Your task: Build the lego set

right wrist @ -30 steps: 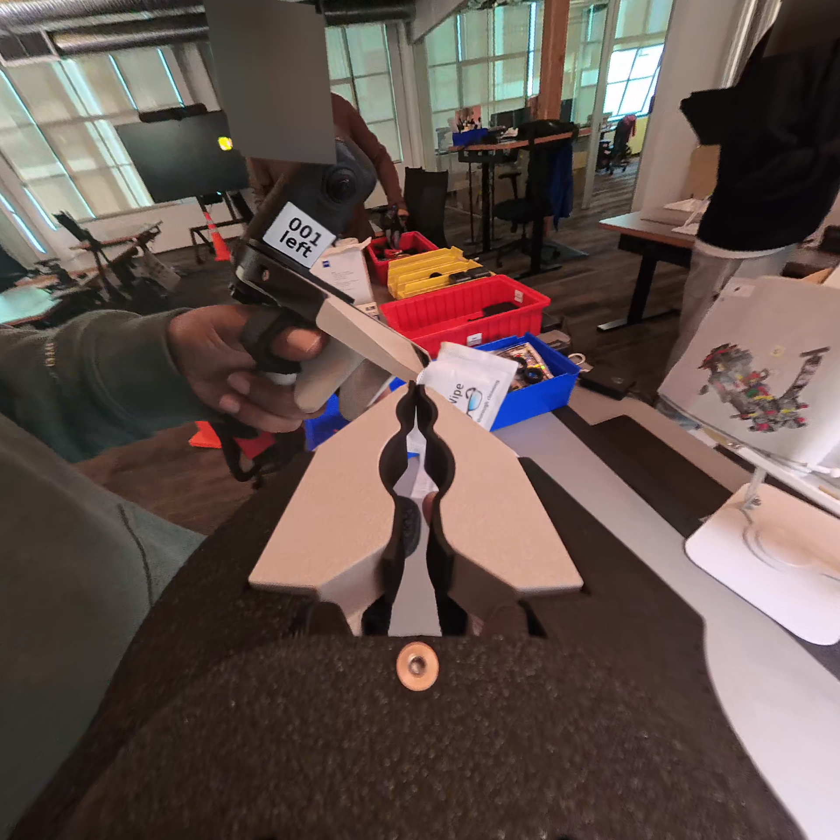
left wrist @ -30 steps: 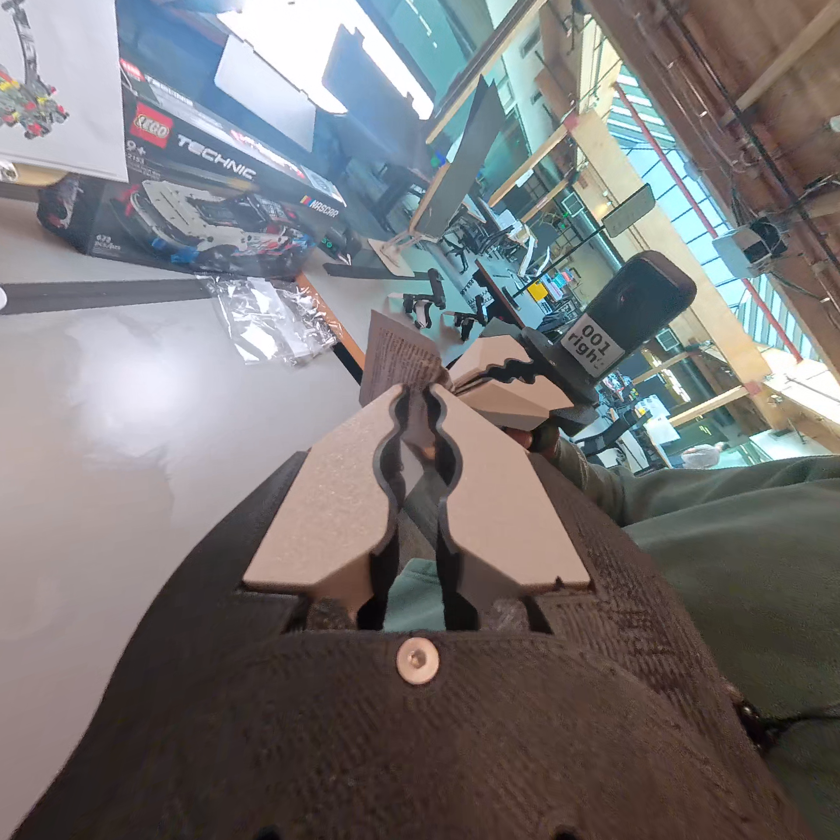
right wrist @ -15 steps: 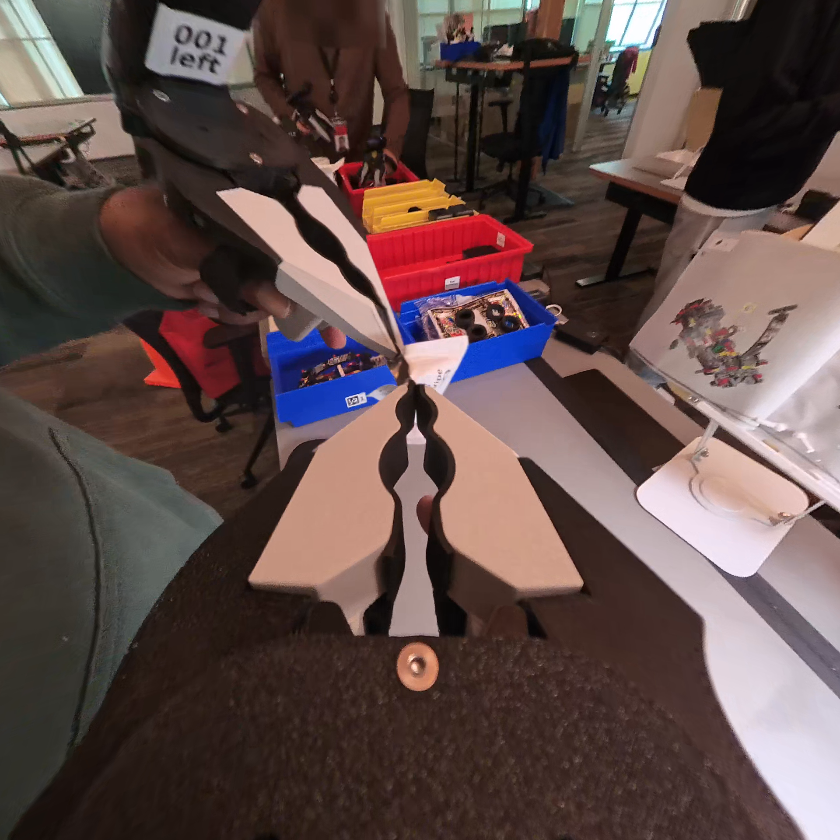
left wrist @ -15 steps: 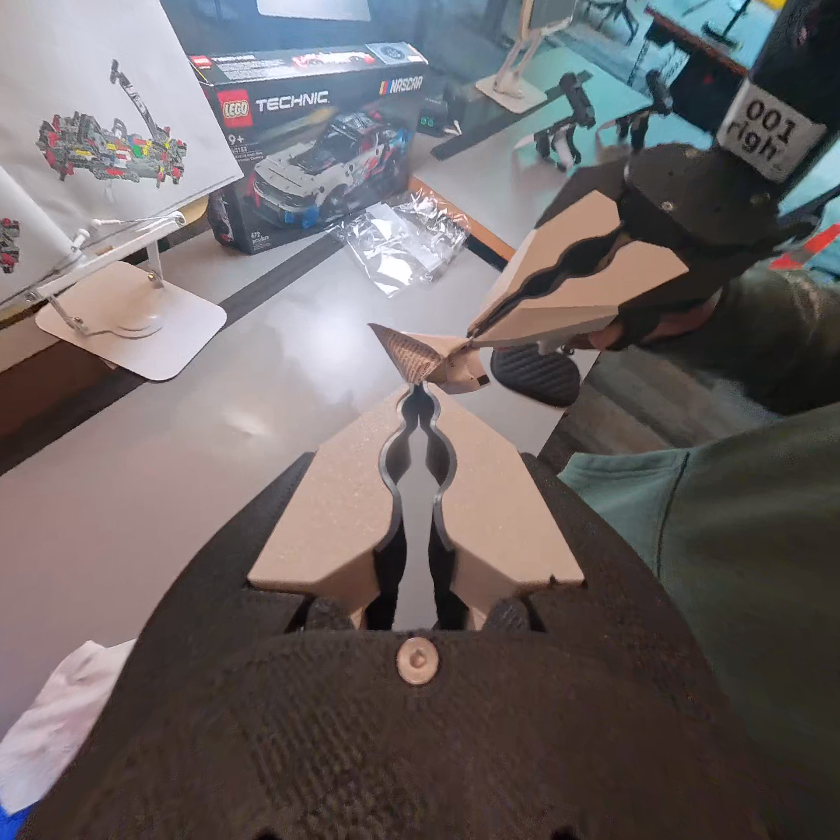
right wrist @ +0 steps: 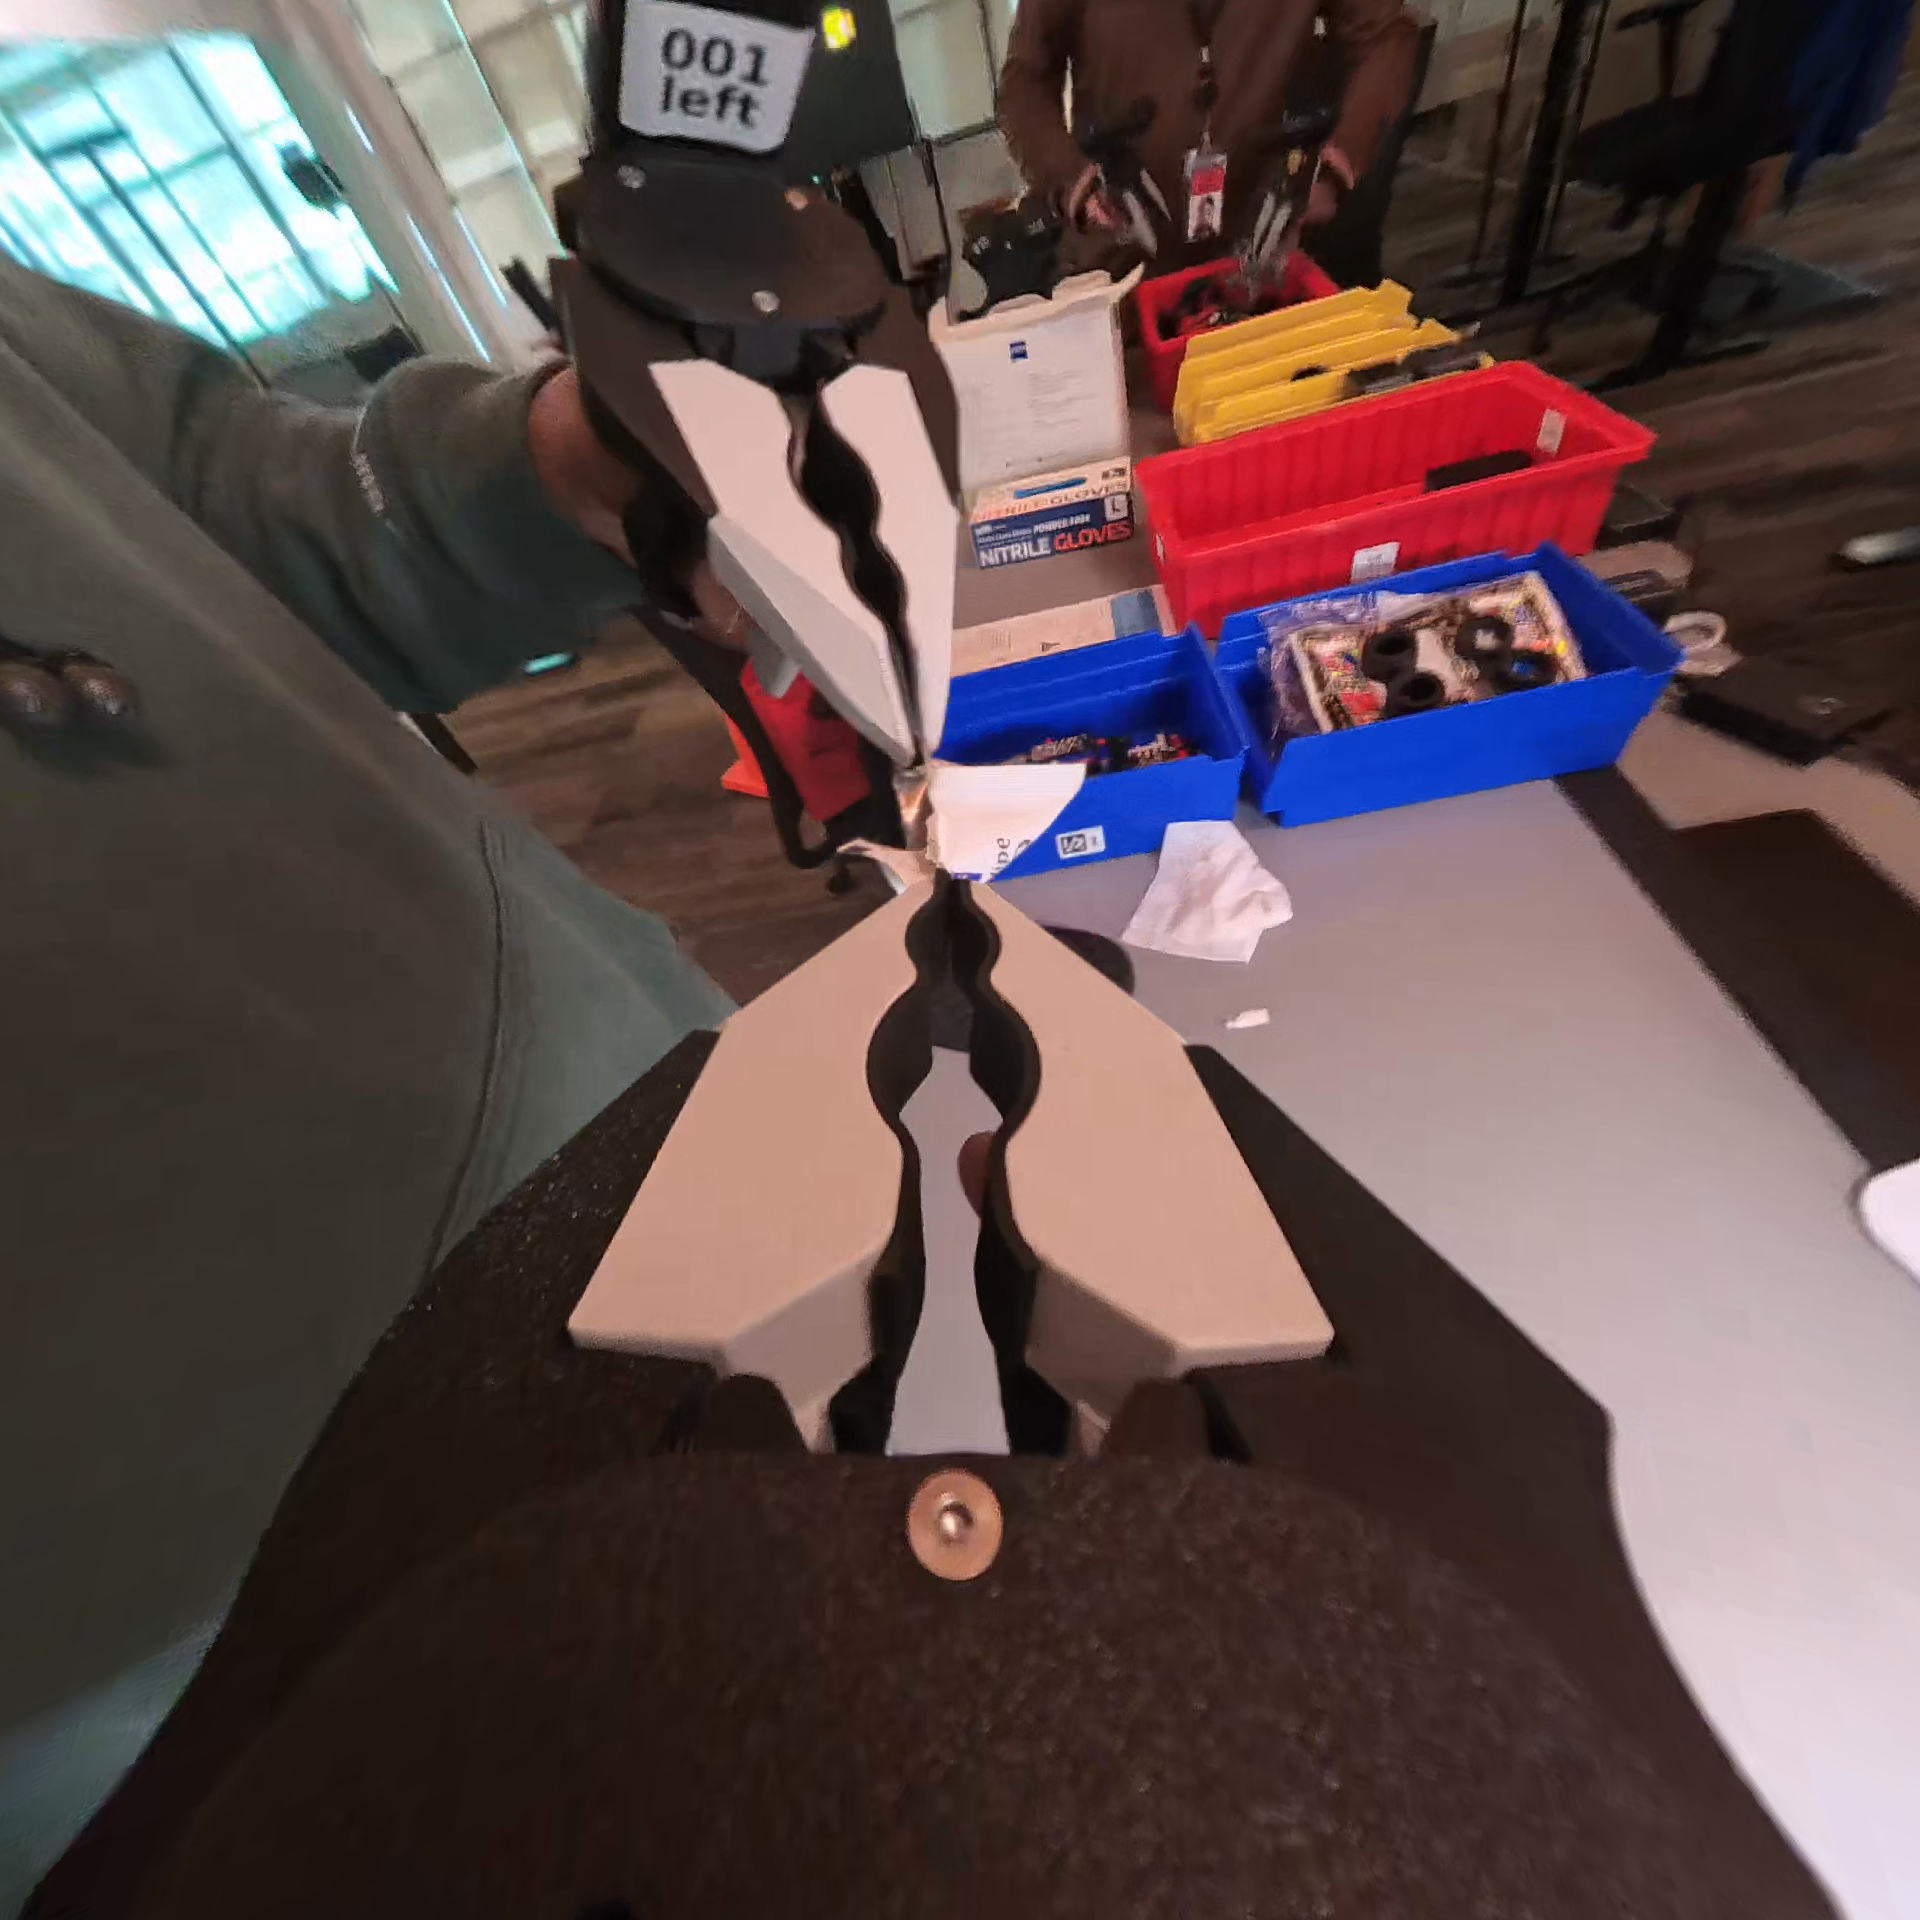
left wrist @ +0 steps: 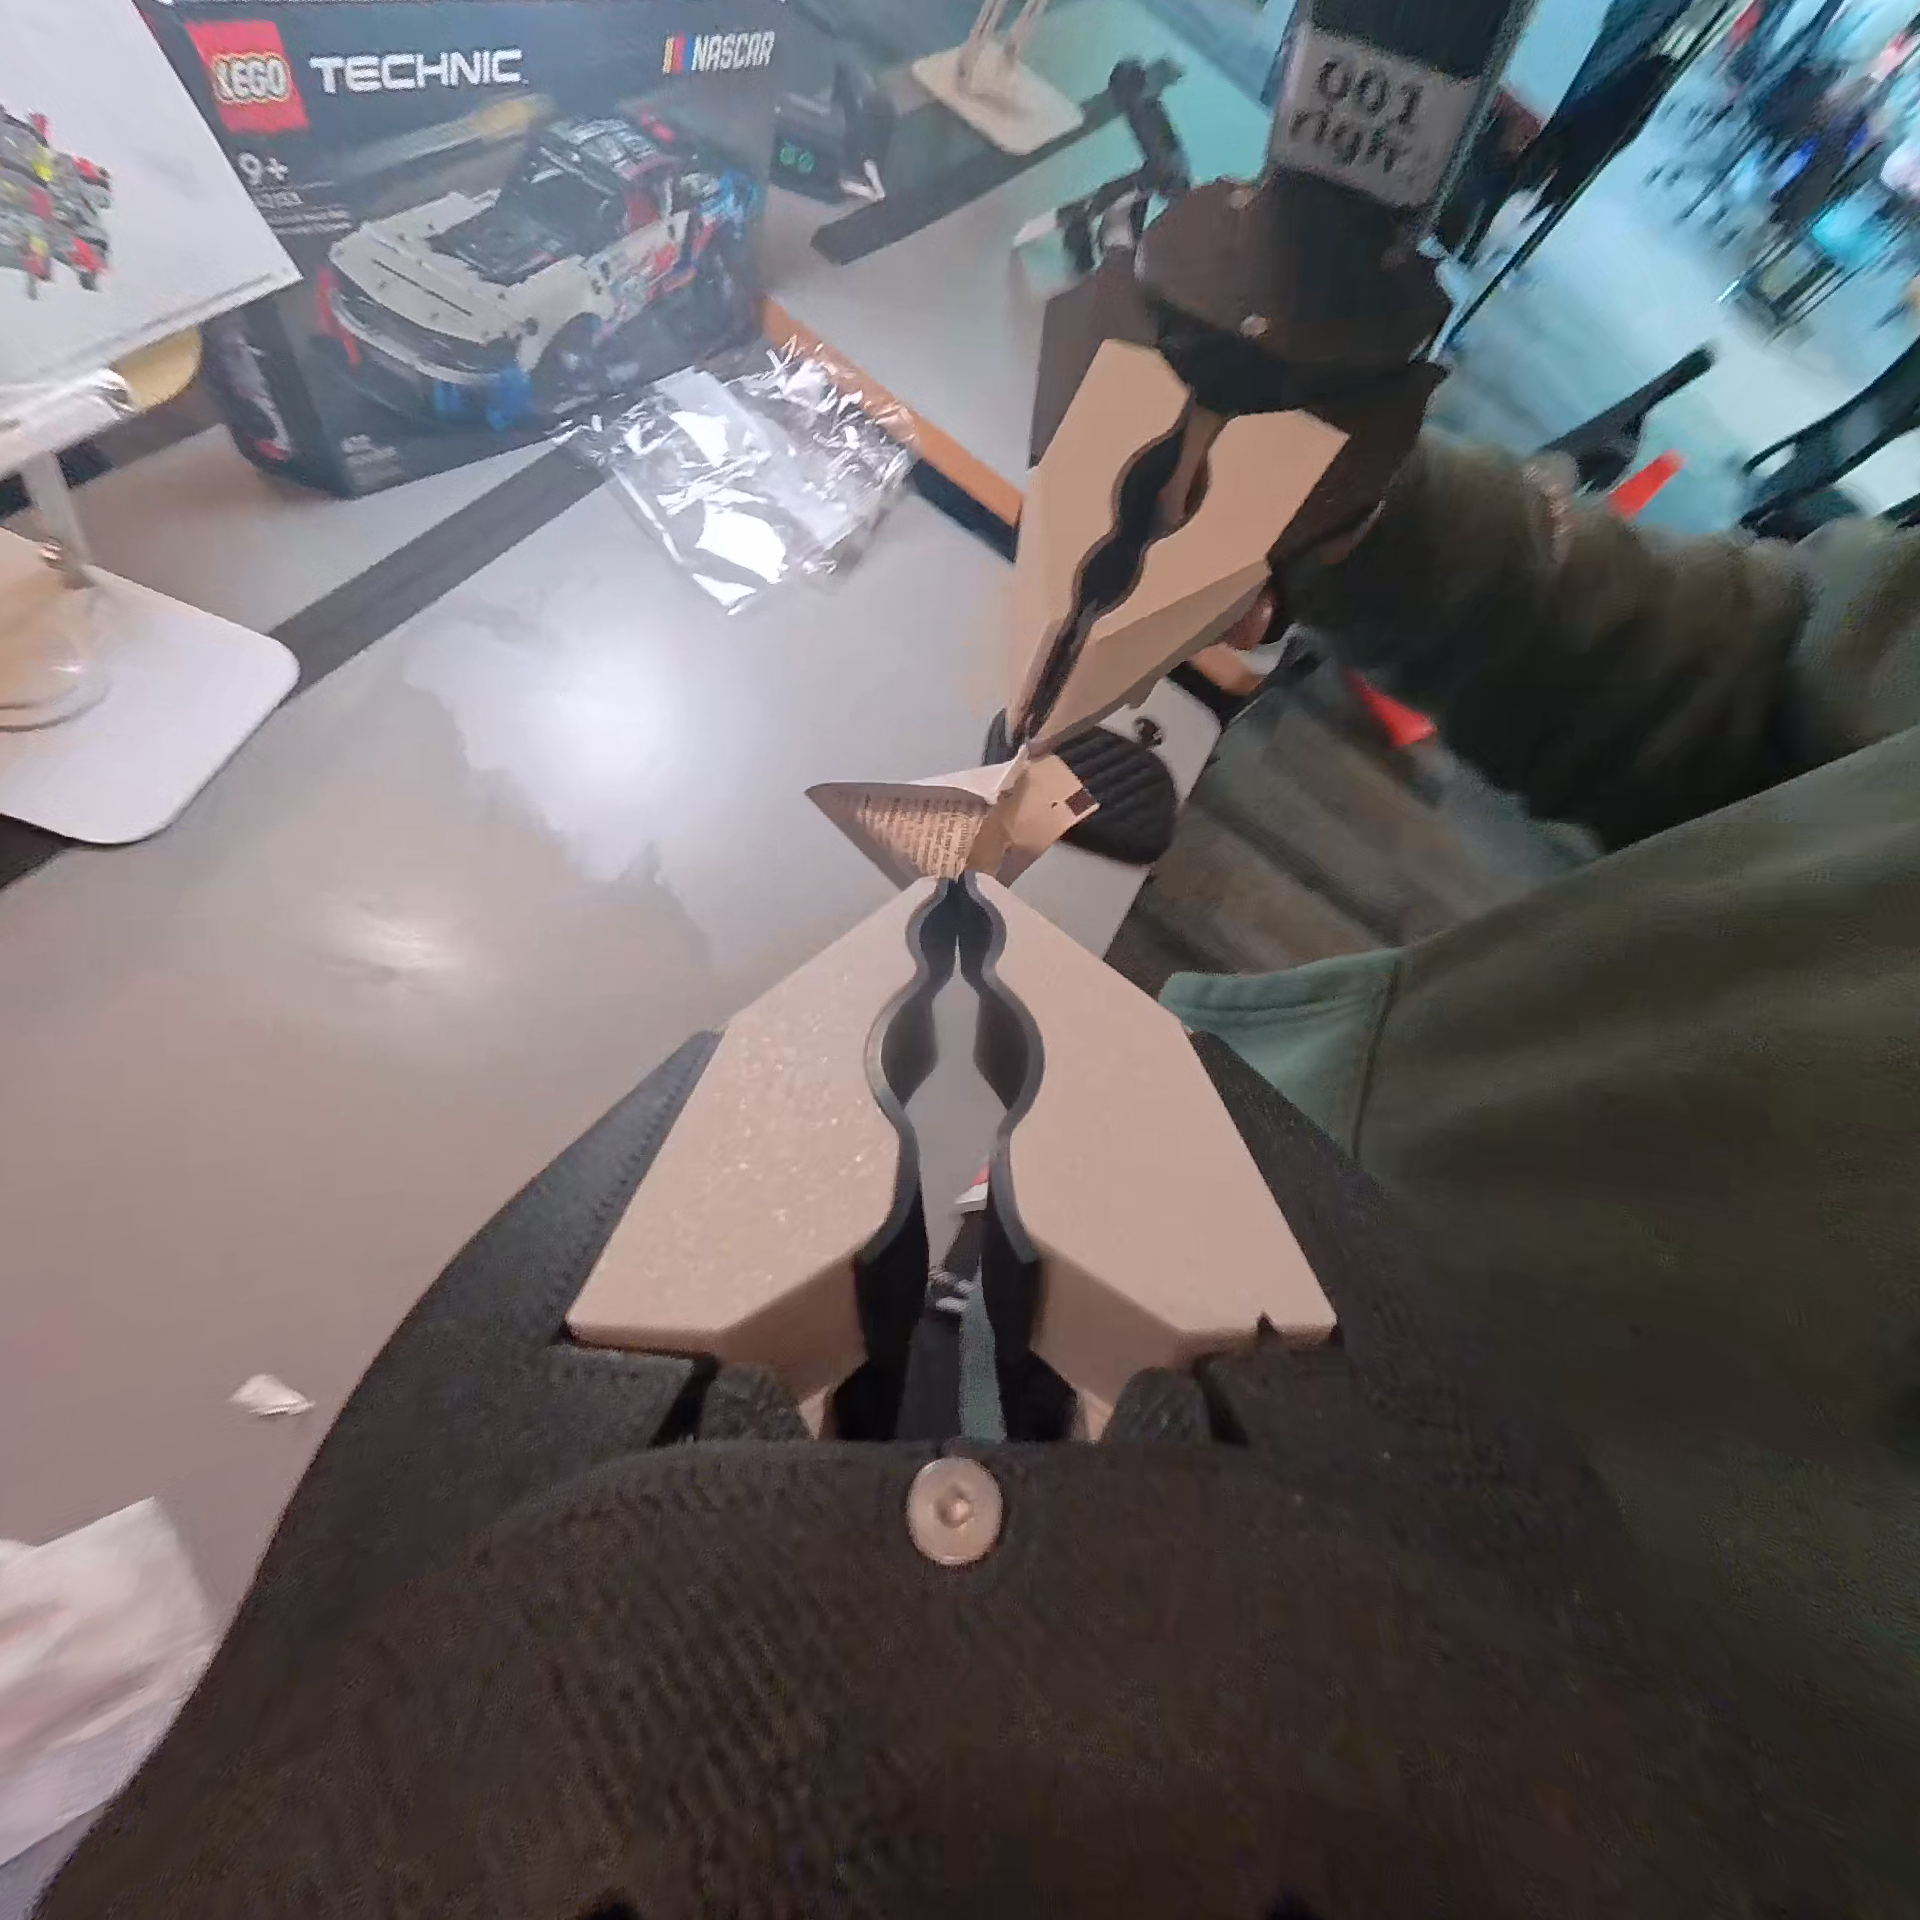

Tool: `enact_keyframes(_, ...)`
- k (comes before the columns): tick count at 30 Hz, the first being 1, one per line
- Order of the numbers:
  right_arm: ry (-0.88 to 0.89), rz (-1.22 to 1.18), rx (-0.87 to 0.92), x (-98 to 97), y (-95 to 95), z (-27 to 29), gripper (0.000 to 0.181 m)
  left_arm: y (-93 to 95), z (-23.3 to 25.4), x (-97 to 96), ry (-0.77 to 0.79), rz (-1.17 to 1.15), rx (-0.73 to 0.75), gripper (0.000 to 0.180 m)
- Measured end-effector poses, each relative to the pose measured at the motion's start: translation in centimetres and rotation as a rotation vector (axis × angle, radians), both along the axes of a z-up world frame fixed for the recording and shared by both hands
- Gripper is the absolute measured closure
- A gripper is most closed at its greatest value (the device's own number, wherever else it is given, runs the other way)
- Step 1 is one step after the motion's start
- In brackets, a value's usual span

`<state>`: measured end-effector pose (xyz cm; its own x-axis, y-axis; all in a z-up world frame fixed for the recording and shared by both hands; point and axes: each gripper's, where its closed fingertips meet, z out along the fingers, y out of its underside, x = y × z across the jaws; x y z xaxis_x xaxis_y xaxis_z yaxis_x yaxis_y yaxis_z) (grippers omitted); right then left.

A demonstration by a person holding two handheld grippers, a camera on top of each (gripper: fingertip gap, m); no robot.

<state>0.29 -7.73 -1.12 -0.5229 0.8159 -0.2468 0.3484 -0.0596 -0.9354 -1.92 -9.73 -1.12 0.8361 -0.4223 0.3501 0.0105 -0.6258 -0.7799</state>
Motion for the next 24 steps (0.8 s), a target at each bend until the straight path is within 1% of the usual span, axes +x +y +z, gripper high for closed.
enact_keyframes(1,-0.017,-0.032,-0.013,-0.5,0.5,0.0,0.181,0.2,0.0,-0.1,-0.022,0.02,-0.006,0.18)
enact_keyframes(3,-0.001,-0.111,-0.025,-1.6,0.8,0.8,0.181,0.7,-0.3,-0.5,-0.041,0.076,-0.015,0.18)
enact_keyframes(4,-0.006,-0.165,-0.043,-2.1,1.1,1.2,0.177,0.9,-0.3,-0.9,-0.057,0.109,-0.015,0.18)
enact_keyframes(6,-0.02,-0.235,-0.141,-2.4,1.3,2.3,0.157,1.3,-0.5,-1.8,-0.08,0.174,-0.012,0.18)
enact_keyframes(8,-0.035,-0.305,-0.205,-2.3,1.4,2.8,0.15,1.5,-0.6,-2.6,-0.096,0.234,-0.004,0.18)
enact_keyframes(11,-0.109,-0.384,-0.201,-2.6,0.3,1.0,0.139,1.7,-0.4,-3.2,-0.134,0.287,0.022,0.18)
enact_keyframes(12,-0.133,-0.407,-0.21,-3.0,0.0,0.2,0.138,1.7,-0.3,-3.2,-0.145,0.295,0.032,0.18)
enact_keyframes(13,-0.147,-0.43,-0.232,-3.4,-0.1,-0.4,0.143,1.8,-0.1,-3.1,-0.154,0.296,0.04,0.18)
enact_keyframes(15,-0.136,-0.431,-0.287,-3.9,0.0,-0.6,0.175,1.8,0.3,-2.6,-0.168,0.281,0.059,0.18)
enact_keyframes(16,-0.136,-0.411,-0.298,-3.9,-0.1,-0.6,0.181,1.8,0.9,-2.3,-0.176,0.255,0.09,0.18)
enact_keyframes(19,-0.061,-0.256,-0.359,-2.9,-0.7,2.0,0.181,0.8,3.5,-1.3,-0.175,0.139,0.241,0.18)
enact_keyframes(21,0.017,-0.118,-0.449,-1.6,-1.3,4.9,0.181,-0.1,5.5,-1.6,-0.2,0.113,0.347,0.155)
enact_keyframes(22,0.039,-0.063,-0.494,-1.0,-1.4,6.1,0.181,-0.6,6.3,-1.9,-0.244,0.105,0.373,0.149)
enact_keyframes(24,0.03,0.03,-0.551,-0.3,-1.7,7.3,0.181,-1.4,7.4,-2.1,-0.375,0.078,0.392,0.134)
